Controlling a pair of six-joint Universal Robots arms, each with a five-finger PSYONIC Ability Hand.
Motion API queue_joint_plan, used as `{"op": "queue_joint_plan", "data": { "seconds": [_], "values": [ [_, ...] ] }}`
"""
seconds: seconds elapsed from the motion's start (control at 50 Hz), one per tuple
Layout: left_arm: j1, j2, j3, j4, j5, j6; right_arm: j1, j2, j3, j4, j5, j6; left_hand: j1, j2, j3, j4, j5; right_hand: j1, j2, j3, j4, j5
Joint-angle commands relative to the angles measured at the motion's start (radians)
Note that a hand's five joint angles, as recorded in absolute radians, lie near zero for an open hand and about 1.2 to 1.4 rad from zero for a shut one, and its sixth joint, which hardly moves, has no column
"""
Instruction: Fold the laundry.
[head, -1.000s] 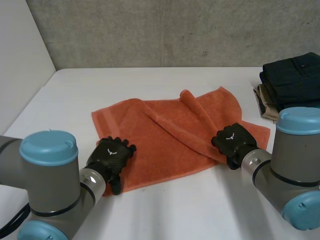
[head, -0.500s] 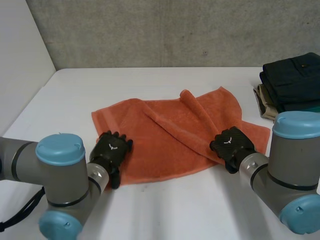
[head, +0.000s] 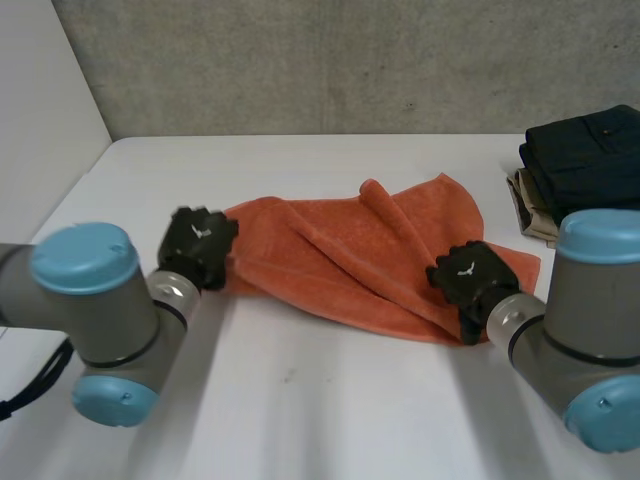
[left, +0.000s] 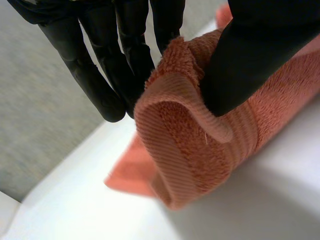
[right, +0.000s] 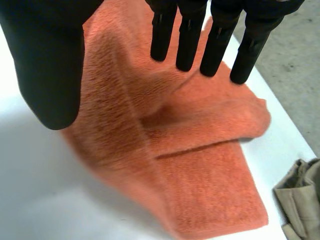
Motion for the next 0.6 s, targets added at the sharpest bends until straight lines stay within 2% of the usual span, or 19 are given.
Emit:
{"op": "queue_joint_plan", "data": {
  "seconds": [0.02, 0.08, 0.1, 0.18, 0.22, 0.26, 0.34, 0.38, 0.5, 0.6],
  "values": [
    [0.021, 0.218, -0.043, -0.008, 0.002, -0.112, -0.085, -0.083, -0.117, 0.140, -0.042, 0.213, 0.226, 0.202, 0.210, 0.202, 0.252, -0.157, -0.155, -0.163, -0.157, -0.137],
    [0.034, 0.262, -0.037, -0.022, 0.011, -0.124, -0.132, -0.090, -0.184, 0.234, -0.099, 0.235, 0.226, 0.202, 0.210, 0.202, 0.252, -0.219, -0.217, -0.225, -0.218, -0.198],
    [0.047, 0.285, -0.034, -0.037, 0.018, -0.129, -0.165, -0.073, -0.230, 0.301, -0.151, 0.229, 0.226, 0.202, 0.210, 0.202, 0.252, -0.225, -0.223, -0.231, -0.225, -0.204],
    [0.076, 0.325, -0.018, -0.076, 0.043, -0.134, -0.224, 0.015, -0.341, 0.431, -0.252, 0.157, 0.226, 0.202, 0.210, 0.202, 0.252, -0.225, -0.223, -0.231, -0.225, -0.204],
    [0.087, 0.334, -0.011, -0.091, 0.051, -0.137, -0.241, 0.042, -0.376, 0.478, -0.260, 0.107, 0.226, 0.202, 0.210, 0.202, 0.252, -0.225, -0.223, -0.231, -0.225, -0.204],
    [0.100, 0.342, 0.003, -0.112, 0.055, -0.144, -0.262, 0.070, -0.416, 0.540, -0.242, 0.019, 0.226, 0.202, 0.210, 0.202, 0.252, -0.178, -0.176, -0.184, -0.178, -0.158],
    [0.113, 0.339, 0.031, -0.140, 0.055, -0.161, -0.291, 0.084, -0.406, 0.600, -0.206, -0.053, 0.226, 0.202, 0.210, 0.202, 0.252, -0.116, -0.114, -0.122, -0.116, -0.096],
    [0.114, 0.339, 0.044, -0.151, 0.052, -0.167, -0.299, 0.079, -0.372, 0.588, -0.208, -0.048, 0.226, 0.202, 0.210, 0.202, 0.252, -0.119, -0.117, -0.125, -0.119, -0.099],
    [0.122, 0.324, 0.075, -0.152, 0.049, -0.172, -0.337, 0.064, -0.208, 0.358, -0.309, -0.053, 0.226, 0.202, 0.210, 0.202, 0.252, -0.107, -0.106, -0.114, -0.107, -0.087],
    [0.136, 0.284, 0.115, -0.166, 0.042, -0.170, -0.353, 0.062, -0.154, 0.210, -0.320, -0.036, 0.226, 0.202, 0.210, 0.202, 0.252, -0.013, -0.012, -0.020, -0.013, 0.007]
  ]
}}
